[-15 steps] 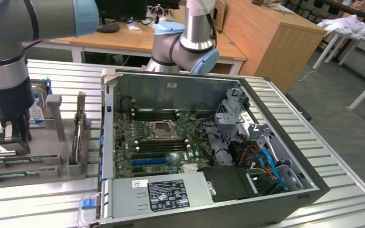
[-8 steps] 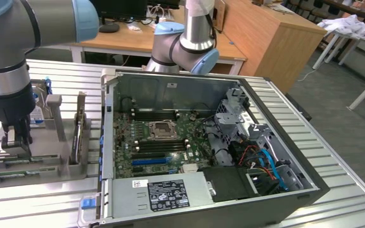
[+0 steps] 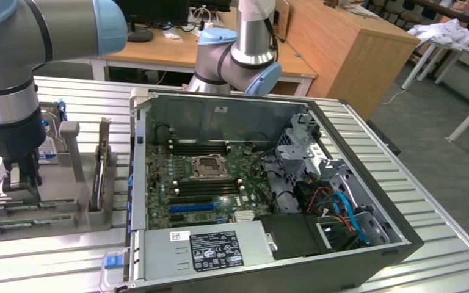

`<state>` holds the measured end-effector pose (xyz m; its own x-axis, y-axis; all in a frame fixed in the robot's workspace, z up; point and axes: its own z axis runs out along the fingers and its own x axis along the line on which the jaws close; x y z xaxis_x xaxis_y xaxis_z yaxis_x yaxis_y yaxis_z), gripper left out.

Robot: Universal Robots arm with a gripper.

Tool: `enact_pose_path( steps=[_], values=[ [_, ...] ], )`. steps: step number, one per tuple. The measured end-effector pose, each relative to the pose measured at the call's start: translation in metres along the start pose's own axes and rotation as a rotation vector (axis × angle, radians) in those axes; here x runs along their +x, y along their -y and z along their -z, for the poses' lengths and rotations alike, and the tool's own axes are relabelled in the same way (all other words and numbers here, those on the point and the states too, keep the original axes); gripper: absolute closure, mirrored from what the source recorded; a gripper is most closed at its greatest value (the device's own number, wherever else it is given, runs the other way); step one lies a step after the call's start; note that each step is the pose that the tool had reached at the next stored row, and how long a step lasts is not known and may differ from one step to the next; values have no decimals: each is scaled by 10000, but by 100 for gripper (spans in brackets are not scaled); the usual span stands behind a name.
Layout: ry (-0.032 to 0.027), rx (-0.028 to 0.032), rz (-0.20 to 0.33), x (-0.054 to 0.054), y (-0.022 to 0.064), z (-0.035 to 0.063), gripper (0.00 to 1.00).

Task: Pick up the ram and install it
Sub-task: 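Pick up the ram and move it above insertion slot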

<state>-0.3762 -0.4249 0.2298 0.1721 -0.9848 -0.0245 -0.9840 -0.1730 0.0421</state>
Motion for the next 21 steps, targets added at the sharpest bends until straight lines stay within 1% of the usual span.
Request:
enact_pose_path(
  steps=[6, 14, 21],
  values=[
    [1, -1, -78, 36, -9, 1, 58],
    [28, 14, -720, 47, -10, -5, 58],
    [29, 14, -727, 55, -11, -6, 58]
  ],
)
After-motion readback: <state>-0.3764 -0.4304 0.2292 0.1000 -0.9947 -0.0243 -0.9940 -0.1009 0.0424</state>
